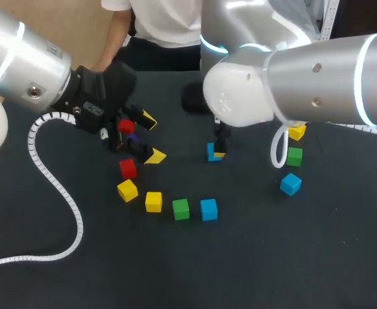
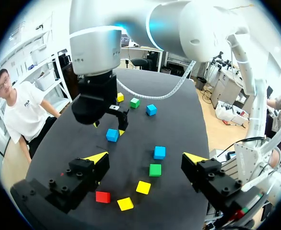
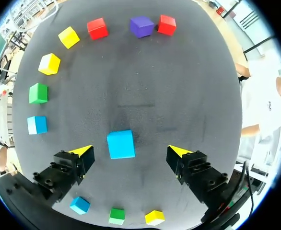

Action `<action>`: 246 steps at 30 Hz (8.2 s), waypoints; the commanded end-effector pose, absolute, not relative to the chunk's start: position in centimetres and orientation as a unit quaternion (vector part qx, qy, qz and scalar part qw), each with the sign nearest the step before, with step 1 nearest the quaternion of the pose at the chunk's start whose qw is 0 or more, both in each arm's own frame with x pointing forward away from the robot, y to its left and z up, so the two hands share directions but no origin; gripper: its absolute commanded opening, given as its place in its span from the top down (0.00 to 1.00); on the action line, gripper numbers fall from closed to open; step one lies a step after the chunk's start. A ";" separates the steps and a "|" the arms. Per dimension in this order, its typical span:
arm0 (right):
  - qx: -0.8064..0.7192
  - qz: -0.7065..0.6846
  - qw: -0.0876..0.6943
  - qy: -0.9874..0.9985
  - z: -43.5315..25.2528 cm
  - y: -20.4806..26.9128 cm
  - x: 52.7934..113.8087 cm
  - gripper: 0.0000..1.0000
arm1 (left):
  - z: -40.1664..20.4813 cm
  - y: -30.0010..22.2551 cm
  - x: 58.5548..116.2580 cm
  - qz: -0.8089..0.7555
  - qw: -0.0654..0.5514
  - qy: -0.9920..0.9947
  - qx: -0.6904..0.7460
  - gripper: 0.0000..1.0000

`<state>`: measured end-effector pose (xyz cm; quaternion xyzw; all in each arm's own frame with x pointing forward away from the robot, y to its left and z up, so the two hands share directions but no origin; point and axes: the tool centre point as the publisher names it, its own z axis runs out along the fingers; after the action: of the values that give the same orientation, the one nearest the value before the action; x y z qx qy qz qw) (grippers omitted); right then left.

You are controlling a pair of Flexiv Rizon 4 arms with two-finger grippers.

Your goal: Place the blue cubes, place green cubes on the blue cubes, place the yellow cubes on the green cubes, then place the red cubes on the yellow cubes, and place purple cube on the red cubes.

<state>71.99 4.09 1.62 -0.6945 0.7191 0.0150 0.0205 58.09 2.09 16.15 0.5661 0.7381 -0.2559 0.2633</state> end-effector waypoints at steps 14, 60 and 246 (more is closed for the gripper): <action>-0.688 0.017 0.053 0.724 2.4 1.2 69.3 1.00 | 16.2 2.0 58.2 -0.255 0.261 0.739 0.567 0.00; -0.689 0.040 0.026 0.723 -0.7 2.3 71.0 1.00 | 16.2 2.0 58.2 -0.255 0.261 0.739 0.567 0.00; -0.466 0.048 -0.063 0.881 2.2 -10.7 57.2 0.00 | 16.2 2.0 58.2 -0.255 0.261 0.739 0.567 0.00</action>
<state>56.89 -10.74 2.35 -0.4661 0.8815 0.0456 -0.0611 58.09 2.09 16.15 0.5661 0.7381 -0.2560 0.2633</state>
